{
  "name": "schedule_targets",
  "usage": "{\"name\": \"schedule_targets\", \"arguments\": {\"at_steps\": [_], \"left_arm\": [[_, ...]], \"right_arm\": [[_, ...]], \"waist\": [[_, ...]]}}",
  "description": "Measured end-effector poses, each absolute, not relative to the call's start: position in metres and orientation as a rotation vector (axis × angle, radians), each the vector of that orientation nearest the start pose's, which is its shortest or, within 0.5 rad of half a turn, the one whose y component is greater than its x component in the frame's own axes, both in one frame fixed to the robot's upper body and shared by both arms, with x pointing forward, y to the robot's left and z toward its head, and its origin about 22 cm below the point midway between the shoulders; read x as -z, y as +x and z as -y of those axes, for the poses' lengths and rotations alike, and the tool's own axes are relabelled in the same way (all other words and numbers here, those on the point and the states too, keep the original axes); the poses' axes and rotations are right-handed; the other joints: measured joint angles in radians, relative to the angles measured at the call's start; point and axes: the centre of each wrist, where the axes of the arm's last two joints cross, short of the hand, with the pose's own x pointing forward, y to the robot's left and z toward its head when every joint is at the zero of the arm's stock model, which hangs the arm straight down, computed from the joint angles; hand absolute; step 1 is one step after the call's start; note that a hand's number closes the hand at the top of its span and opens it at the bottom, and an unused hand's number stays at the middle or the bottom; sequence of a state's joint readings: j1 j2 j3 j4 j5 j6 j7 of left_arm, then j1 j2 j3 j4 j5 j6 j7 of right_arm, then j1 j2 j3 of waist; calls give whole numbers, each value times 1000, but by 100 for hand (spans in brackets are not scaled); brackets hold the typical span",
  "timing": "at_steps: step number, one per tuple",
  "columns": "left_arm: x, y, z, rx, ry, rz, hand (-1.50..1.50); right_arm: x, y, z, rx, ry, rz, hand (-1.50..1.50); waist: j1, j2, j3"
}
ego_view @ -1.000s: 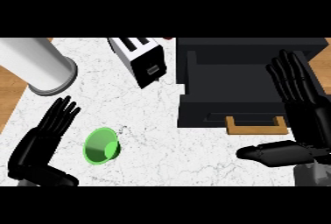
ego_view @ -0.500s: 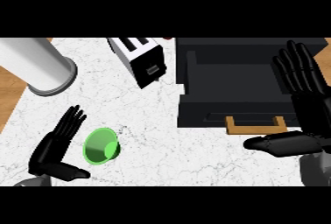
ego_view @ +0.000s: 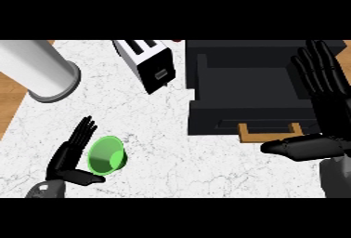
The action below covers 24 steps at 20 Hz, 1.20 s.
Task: Pick up the cup, place it into the drawer and close the drawer
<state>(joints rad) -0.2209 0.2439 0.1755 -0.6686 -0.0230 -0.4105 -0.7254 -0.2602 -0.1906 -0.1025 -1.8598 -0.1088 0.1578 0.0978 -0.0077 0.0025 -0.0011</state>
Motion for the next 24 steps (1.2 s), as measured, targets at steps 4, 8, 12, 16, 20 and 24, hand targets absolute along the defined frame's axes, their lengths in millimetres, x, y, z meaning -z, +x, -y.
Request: {"name": "schedule_targets", "arguments": {"at_steps": [4,8,12,16,20,24], "left_arm": [[137,240,-340,130,-158,1574,-150],[143,240,-341,131,-143,1574,-150],[150,244,-327,129,-149,1576,-150],[151,248,-319,140,-158,1592,-150],[154,245,-319,155,-157,1587,-150],[155,249,-310,161,-178,1595,-150]], "right_arm": [[-143,267,256,-256,55,2001,-150],[-147,272,254,-264,62,2007,-150],[-147,273,257,-267,68,2002,-150],[-151,272,256,-267,68,1998,-150],[-155,269,258,-267,68,1996,-150],[-150,274,260,-271,62,1996,-150]], "waist": [[-3,1,-1],[-6,3,-2],[-10,4,-2],[-11,4,-2],[-14,5,-2],[-14,7,-2]]}}
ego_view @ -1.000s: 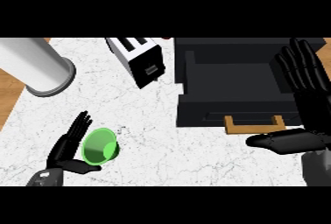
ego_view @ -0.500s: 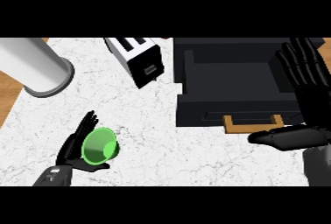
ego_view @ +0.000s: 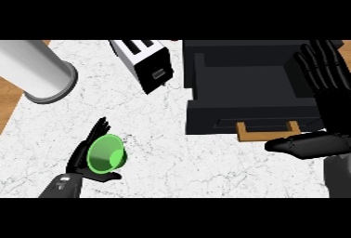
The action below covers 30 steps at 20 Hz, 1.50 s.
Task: Pick up the cup, place it into the drawer and close the drawer
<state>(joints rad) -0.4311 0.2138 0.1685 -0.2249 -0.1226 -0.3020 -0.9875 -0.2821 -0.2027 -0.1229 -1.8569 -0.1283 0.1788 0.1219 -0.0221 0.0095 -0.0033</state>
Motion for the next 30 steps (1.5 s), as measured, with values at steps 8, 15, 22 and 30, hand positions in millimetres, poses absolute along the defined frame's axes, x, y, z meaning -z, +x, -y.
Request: {"name": "schedule_targets", "arguments": {"at_steps": [8,15,22,30], "left_arm": [[153,262,-289,149,-298,1600,150],[144,274,-278,158,-150,1789,150],[137,283,-280,-104,106,1895,150],[98,330,-267,-142,-15,2025,150]], "right_arm": [[-155,274,264,-280,57,1996,-150],[-152,272,266,-287,49,1985,-150],[-152,272,268,-271,47,1995,-150],[-151,273,269,-270,34,1990,-150]], "waist": [[-3,0,-1],[-2,0,-1],[4,0,0],[10,-6,2]]}}
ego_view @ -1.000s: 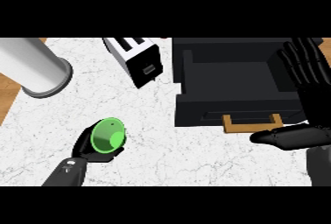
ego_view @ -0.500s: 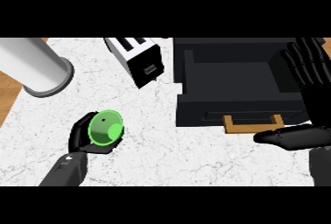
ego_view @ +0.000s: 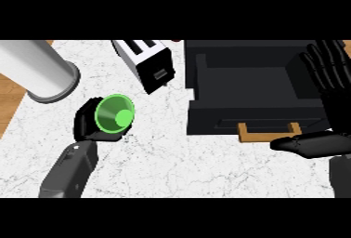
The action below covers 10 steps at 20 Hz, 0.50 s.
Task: Pick up the cup, place it into the drawer and close the drawer
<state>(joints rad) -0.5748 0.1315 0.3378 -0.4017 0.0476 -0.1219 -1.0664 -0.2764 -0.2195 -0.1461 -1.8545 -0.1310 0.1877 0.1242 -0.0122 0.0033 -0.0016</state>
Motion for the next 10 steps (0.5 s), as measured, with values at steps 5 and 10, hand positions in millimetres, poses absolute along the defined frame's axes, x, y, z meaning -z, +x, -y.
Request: {"name": "schedule_targets", "arguments": {"at_steps": [5,10], "left_arm": [[58,365,-230,-77,-140,2115,150],[4,395,-187,10,-252,2148,150]], "right_arm": [[-147,272,276,-264,16,1978,-150],[-147,271,280,-260,1,1972,-150]], "waist": [[11,-6,2],[19,-10,2]]}}
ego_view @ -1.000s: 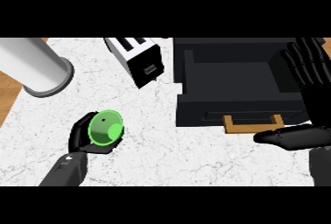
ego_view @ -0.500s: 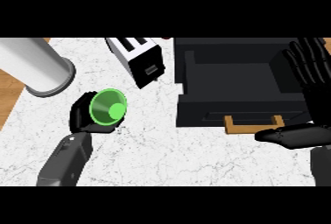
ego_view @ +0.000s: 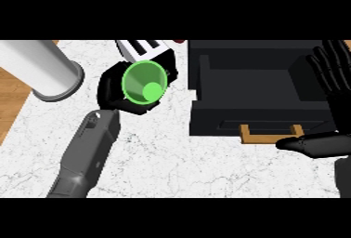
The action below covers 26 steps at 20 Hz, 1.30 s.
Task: Pick up the cup, place it into the drawer and close the drawer
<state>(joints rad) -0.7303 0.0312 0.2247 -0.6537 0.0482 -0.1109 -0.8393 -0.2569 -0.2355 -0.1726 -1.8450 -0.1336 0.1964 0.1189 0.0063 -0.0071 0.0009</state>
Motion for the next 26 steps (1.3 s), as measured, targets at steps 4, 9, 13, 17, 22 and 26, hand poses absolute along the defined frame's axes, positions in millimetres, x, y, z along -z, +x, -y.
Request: {"name": "schedule_targets", "arguments": {"at_steps": [4,9,13,17,22,26], "left_arm": [[-49,412,-154,68,-281,2159,150],[-116,425,-113,118,-264,2157,150],[-151,431,-79,143,-218,2130,150],[-167,437,-55,175,-166,2051,150],[-167,442,-37,231,-69,1950,150],[-158,444,-33,290,-16,1880,150]], "right_arm": [[-140,274,280,-260,2,1975,-150],[-137,272,275,-255,3,1983,-150],[-139,276,275,-262,10,1989,-150],[-139,276,276,-264,13,1998,-150],[-142,280,273,-279,35,2010,-150],[-145,282,271,-297,64,2021,-150]], "waist": [[-3,1,0],[-13,2,0],[-28,7,0],[-46,12,0],[-72,20,1],[-98,28,1]]}}
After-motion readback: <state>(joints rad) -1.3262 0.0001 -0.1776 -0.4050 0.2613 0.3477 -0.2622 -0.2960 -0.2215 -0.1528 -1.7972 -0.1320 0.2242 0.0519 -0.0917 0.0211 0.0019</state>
